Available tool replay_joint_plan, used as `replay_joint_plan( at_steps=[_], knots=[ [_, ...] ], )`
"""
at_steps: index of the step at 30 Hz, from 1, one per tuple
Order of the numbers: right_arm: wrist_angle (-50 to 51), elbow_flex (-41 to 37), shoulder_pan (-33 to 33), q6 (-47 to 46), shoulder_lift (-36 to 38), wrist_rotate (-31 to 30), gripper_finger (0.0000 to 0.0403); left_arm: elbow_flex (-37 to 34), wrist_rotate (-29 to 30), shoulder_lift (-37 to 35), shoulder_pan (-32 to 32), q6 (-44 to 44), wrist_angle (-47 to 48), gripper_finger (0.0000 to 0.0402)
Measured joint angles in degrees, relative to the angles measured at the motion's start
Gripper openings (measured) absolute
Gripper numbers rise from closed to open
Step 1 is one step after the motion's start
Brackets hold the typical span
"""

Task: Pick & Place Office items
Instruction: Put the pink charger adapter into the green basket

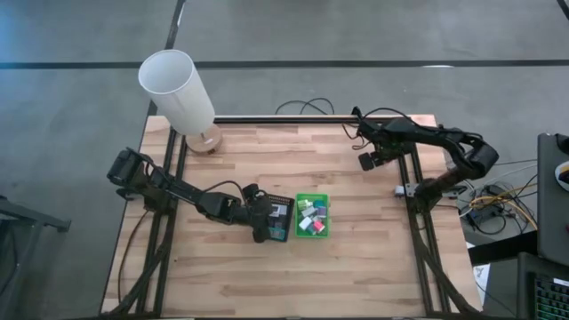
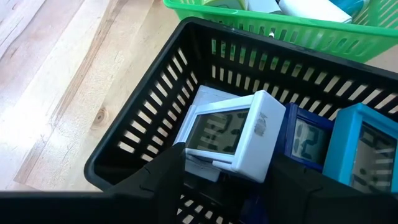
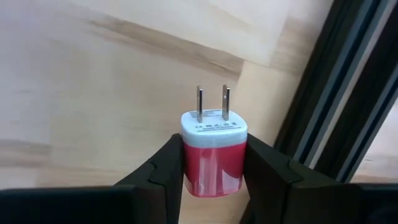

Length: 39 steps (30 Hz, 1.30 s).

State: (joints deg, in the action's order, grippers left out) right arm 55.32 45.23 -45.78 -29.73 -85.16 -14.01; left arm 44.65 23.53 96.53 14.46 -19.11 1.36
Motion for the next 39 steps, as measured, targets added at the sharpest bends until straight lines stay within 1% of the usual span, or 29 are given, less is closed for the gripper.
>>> replay_joint_plan(
  at_steps=[5,9,14,17,22,29,39],
  knots=[
    [0.0,0.0,2.98,-0.48,5.08,-0.18,0.0125,0.0,0.0,0.0,0.0,0.0,0.01,0.0188],
    [-0.04,0.02,6.71,-2.85,9.46,-0.38,0.0125,0.01,0.0,0.0,0.0,0.0,0.01,0.0188],
    [-2.04,0.07,14.4,-6.23,14.05,-1.0,0.0125,0.0,0.0,0.0,0.0,0.0,0.01,0.0188],
    [-5.52,0.07,19.86,-8.35,15.99,-1.2,0.0125,0.01,0.0,0.0,0.0,-0.14,0.01,0.0188],
    [-14.88,0.1,28.98,-9.97,16.97,-2.93,0.0125,0.0,0.01,0.0,0.0,-0.44,0.01,0.0188],
    [-27.0,0.17,39.35,-9.23,16.85,-6.8,0.0125,0.01,0.02,0.0,0.0,-0.44,0.1,0.0188],
    [-35.43,0.11,52.57,-9.22,16.78,-13.59,0.0125,0.01,0.02,0.0,-0.02,-1.07,0.4,0.0188]
  ],
)
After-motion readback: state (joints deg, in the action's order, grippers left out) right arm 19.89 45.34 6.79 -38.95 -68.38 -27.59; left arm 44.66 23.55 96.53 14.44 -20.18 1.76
